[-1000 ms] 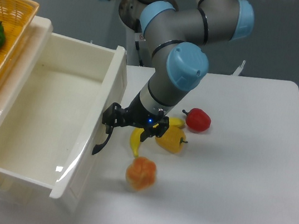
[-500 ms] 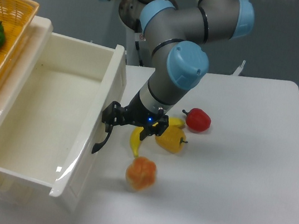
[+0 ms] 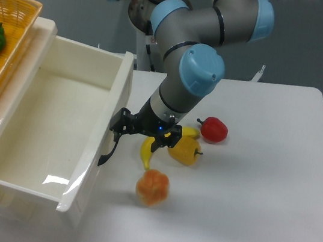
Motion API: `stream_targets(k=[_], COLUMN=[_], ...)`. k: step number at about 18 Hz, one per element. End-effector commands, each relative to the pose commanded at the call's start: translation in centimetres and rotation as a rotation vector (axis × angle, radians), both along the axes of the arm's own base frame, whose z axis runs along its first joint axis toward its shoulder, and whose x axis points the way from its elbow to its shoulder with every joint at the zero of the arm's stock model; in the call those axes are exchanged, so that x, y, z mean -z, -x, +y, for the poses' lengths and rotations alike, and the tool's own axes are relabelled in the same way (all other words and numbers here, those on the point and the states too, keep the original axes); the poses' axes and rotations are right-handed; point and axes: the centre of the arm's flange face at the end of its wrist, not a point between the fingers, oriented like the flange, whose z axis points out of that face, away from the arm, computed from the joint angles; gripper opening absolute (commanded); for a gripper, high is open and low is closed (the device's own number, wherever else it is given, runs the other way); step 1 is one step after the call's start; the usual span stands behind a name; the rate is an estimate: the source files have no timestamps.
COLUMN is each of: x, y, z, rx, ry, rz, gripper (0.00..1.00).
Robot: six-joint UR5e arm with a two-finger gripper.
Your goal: Slide open the top white drawer
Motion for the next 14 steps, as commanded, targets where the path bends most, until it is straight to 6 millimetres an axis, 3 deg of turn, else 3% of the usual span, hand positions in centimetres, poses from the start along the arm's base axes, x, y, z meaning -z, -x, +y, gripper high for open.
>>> stream_targets(k=[7, 14], x=[-0.6, 0.5], y=[2.0, 2.7], z=[-1.5, -2.1], rx=[0.083, 0.200], ry=[0.014, 0.084], rz=[0.091, 0.179], gripper=[1.00, 1.00])
